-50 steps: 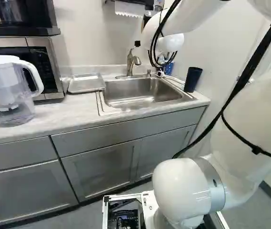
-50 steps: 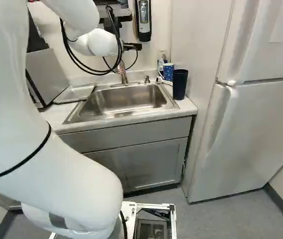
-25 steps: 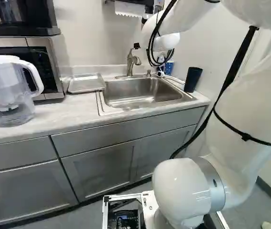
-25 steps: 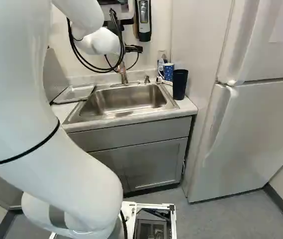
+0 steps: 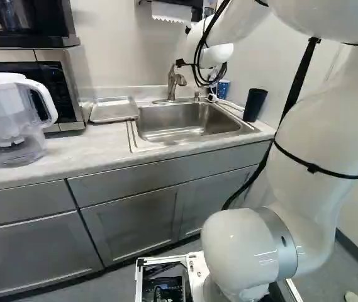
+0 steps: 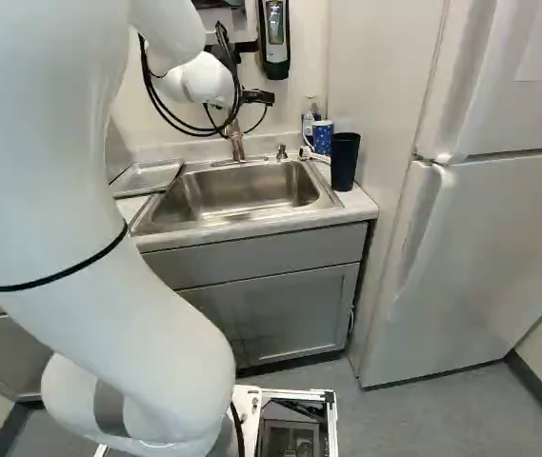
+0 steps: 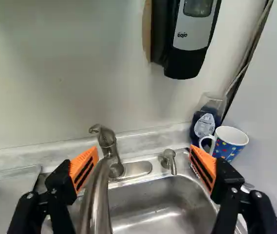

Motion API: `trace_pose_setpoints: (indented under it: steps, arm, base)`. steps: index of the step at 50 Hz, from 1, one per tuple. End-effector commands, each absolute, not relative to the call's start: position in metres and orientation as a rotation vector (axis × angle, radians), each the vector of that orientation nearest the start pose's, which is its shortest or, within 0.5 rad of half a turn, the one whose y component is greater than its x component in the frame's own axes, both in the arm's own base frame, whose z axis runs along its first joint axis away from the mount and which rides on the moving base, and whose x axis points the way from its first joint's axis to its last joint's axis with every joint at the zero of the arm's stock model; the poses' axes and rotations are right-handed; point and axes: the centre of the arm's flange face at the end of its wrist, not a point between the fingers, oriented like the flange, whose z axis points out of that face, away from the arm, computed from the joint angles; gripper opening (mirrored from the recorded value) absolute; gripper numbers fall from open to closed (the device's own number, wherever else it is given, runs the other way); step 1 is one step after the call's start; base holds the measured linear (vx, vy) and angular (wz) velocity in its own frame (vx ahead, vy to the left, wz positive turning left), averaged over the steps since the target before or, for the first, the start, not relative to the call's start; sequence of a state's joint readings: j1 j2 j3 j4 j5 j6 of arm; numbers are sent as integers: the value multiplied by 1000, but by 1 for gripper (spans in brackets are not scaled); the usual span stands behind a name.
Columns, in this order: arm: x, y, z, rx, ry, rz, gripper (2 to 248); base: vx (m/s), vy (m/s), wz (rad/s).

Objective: Rinse the cup and place it in the tray

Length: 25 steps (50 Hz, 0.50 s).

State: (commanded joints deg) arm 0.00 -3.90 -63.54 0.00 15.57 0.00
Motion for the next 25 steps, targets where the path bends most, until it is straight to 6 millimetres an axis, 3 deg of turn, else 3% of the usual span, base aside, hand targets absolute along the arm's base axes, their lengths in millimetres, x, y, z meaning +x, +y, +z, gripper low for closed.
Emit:
trace_pose_setpoints:
  steps: [25]
  arm:
    - [592, 4, 639, -2522, -9, -1866, 247]
  base:
    - [0, 0, 0]
